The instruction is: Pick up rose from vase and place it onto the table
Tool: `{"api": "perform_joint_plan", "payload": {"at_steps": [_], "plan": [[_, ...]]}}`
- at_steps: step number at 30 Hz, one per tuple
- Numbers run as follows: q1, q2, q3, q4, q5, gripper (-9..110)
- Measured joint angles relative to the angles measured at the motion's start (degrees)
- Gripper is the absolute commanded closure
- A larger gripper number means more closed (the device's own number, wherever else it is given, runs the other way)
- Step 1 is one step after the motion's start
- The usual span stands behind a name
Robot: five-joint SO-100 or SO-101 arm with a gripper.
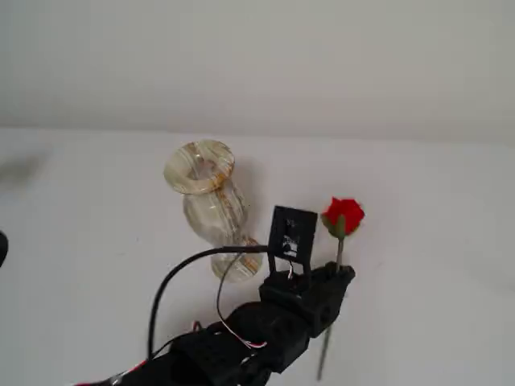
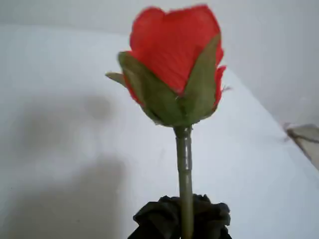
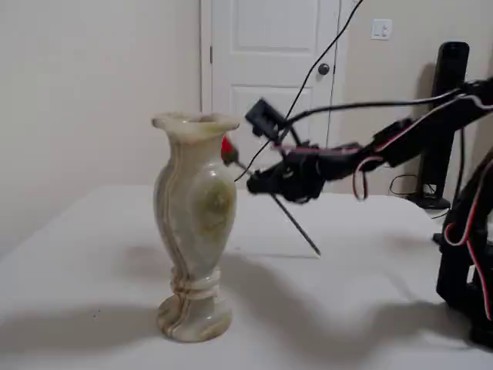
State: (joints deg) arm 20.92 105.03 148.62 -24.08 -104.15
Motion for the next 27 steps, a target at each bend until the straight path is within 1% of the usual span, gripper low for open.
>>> {"api": "perform_joint_plan", "payload": {"at_steps": [8,13,22,27], "plan": [[-0.79,-14.06,-0.18,-10.81,1.58,102],[-0.97,-23.29,-3.16,-18.72,1.76,102],[-2.37,-42.89,-10.37,-37.44,-0.35,102],[-2.90,-47.37,-13.18,-41.92,-1.14,102]]}}
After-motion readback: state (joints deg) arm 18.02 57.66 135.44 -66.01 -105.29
